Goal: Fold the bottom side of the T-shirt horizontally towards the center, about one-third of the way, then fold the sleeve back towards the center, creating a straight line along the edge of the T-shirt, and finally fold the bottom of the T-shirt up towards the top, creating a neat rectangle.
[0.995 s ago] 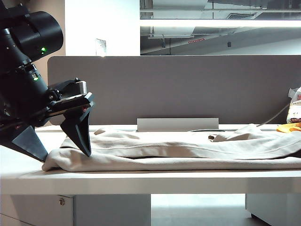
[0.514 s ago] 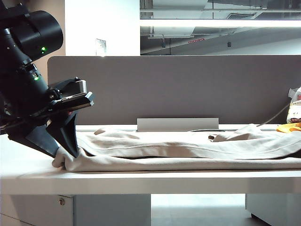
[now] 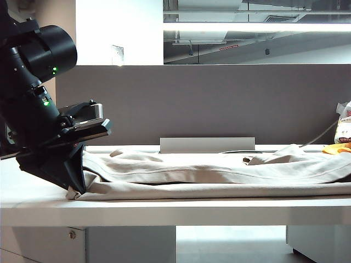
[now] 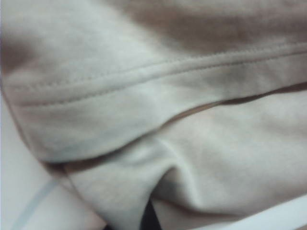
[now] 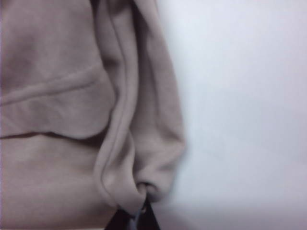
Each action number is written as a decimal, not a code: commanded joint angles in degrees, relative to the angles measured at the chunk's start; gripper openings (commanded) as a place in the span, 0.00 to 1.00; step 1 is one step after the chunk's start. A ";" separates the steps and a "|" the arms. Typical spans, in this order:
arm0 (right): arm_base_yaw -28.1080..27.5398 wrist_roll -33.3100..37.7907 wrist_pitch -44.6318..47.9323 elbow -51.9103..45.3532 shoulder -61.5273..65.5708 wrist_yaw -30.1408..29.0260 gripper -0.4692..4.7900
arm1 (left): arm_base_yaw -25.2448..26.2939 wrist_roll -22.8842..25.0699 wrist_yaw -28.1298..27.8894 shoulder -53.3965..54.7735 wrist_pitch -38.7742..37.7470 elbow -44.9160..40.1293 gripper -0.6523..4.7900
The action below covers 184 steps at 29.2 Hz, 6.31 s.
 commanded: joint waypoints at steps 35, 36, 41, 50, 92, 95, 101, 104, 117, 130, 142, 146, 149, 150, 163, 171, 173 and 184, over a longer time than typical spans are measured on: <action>5.14 8.90 8.17 19.50 4.11 -6.05 0.09 | 7.23 9.25 0.52 4.31 -2.14 23.85 0.11; 5.16 9.09 8.17 19.91 4.61 -6.08 0.09 | 7.23 9.20 0.83 5.46 -2.16 25.29 0.11; 5.40 9.01 8.33 24.98 9.84 -4.94 0.09 | 7.23 10.38 0.76 13.49 -2.69 34.86 0.11; 5.27 8.79 7.48 37.18 16.15 -3.45 0.09 | 9.92 11.96 -0.44 20.65 -4.48 44.81 0.11; 4.94 7.08 13.79 46.99 29.24 2.71 0.58 | 12.85 15.23 -0.76 32.65 3.21 55.17 0.79; 4.92 7.08 12.41 46.99 29.05 2.58 0.38 | 12.85 15.21 -0.83 32.50 1.75 55.21 0.79; 4.59 7.10 8.37 46.99 29.03 -1.31 0.09 | 12.92 13.62 -0.83 30.42 -2.51 55.23 0.25; 4.13 7.08 6.60 46.99 28.55 -2.84 0.09 | 12.92 13.81 -0.68 28.79 -3.39 55.23 0.11; 4.20 5.53 2.58 46.82 20.24 -2.67 0.09 | 12.90 13.97 -0.63 19.50 -6.73 55.21 0.11; 4.35 5.53 4.87 35.12 5.40 -2.86 0.09 | 12.90 12.68 -0.74 5.11 -5.03 41.44 0.11; 4.35 4.92 14.60 11.15 -13.75 -2.58 0.09 | 12.85 11.50 -2.05 -15.21 -0.31 20.22 0.11; 4.35 4.92 14.56 5.27 -19.21 -2.58 0.09 | 12.81 9.20 -2.21 -20.94 -0.39 15.15 0.11; 4.35 4.72 14.60 0.77 -23.96 -2.51 0.09 | 12.79 7.41 -2.47 -26.25 -0.26 10.16 0.11; 4.35 4.72 14.56 -0.61 -25.55 -2.38 0.09 | 12.79 7.28 -2.69 -27.96 -0.26 8.63 0.11; 4.35 5.11 12.61 -17.09 -46.29 -1.95 0.09 | 8.98 3.15 -7.34 -52.98 -1.95 -12.26 0.11; 4.35 8.63 10.91 -26.91 -58.45 -0.46 0.09 | 8.98 2.12 -7.32 -65.53 -7.52 -20.83 0.11; 4.35 9.53 10.78 -29.73 -61.96 0.44 0.09 | 8.98 2.12 -7.30 -68.43 -7.89 -23.04 0.11; 4.35 14.73 6.34 -38.71 -84.35 2.97 0.09 | 8.98 1.18 -6.64 -80.83 -8.31 -33.83 0.11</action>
